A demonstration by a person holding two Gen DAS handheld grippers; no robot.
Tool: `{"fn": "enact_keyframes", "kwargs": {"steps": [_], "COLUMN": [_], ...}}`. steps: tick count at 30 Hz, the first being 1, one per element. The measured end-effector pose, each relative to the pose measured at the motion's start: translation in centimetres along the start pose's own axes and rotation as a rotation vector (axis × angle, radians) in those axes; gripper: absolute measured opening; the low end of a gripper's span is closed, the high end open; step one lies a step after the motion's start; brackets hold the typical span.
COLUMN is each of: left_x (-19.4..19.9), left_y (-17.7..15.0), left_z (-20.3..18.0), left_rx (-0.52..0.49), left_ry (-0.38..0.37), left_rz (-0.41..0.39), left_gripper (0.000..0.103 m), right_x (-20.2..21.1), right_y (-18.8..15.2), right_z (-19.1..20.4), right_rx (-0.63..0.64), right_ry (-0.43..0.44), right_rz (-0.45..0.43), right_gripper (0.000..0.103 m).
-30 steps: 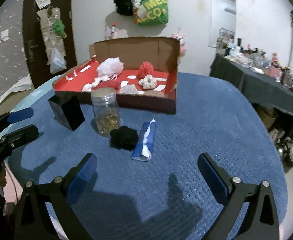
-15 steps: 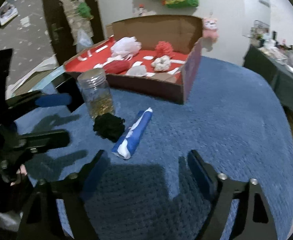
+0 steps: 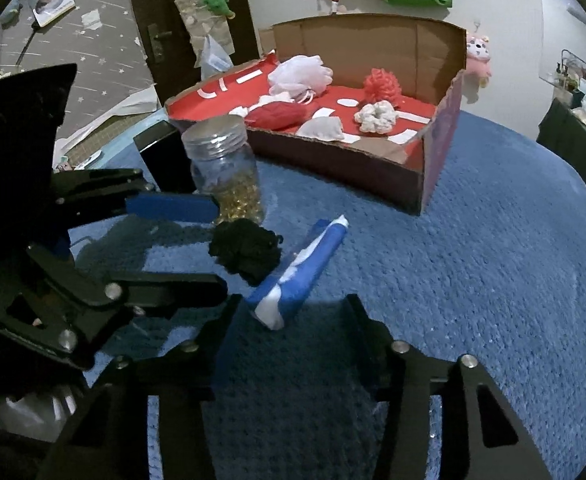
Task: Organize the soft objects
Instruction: 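Grasp the black fuzzy scrunchie with the left tool while the right tool grasps the blue-and-white rolled cloth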
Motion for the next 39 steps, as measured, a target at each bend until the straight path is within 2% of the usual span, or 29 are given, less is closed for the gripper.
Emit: {"fn": "enact_keyframes", "kwargs": {"steps": [1, 3, 4, 8, 15, 25, 34, 37, 39], "left_x": [-0.2, -0.7, -1.0, -1.9, -1.6, 1.2, 5.4, 6.3, 6.4], "left_y": [0.0, 0.0, 0.0, -0.2, -0.5, -2.0, -6.0, -7.6, -8.7], "left_z": [0.0, 0.0, 0.1, 0.7, 0.7, 1.3, 4.6, 6.1, 6.8], "left_rx": [-0.001, -0.001, 0.0, 0.022, 0.024, 0.026, 0.045, 0.058, 0.059], "left_ry": [-0.001, -0.005, 0.0, 0.008, -0.001, -0.041, -0.005, 0.013, 0.032], "left_rz": [0.005, 0.025, 0.036, 0.065, 0.06, 0.02, -0.017, -0.015, -0.002], "left_gripper": [0.047, 0.041, 0.032, 0.026, 0.023, 0.023, 0.023, 0.023, 0.023], "right_x": [0.0, -0.1, -0.1, 0.7, 2.5, 3.5, 1.4, 0.2, -0.3], "right_y": [0.1, 0.1, 0.1, 0.0, -0.6, -2.0, -1.7, -1.5, -1.4], "right_z": [-0.1, 0.0, 0.1, 0.3, 0.4, 2.4, 6.4, 7.6, 7.8], "right_rx": [-0.001, -0.005, 0.0, -0.004, -0.054, -0.132, -0.167, -0.162, -0.159], "right_ry": [0.005, 0.024, 0.036, 0.038, 0.013, 0.066, 0.133, 0.112, 0.043], "right_rz": [0.001, 0.004, 0.004, -0.025, -0.079, -0.127, -0.15, -0.139, -0.126], "right_gripper": [0.044, 0.028, 0.024, 0.016, 0.014, 0.013, 0.013, 0.013, 0.014]}}
Point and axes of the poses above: each gripper's, at about its wrist camera, not at the fingertips, and x roughly against the way its jaws point, z to its left, y to its top, the point moved 6 cm from there along -x, roughly the way its jaws point, and after that the axes turned 8 degrees about z, right-handed, at the moved point
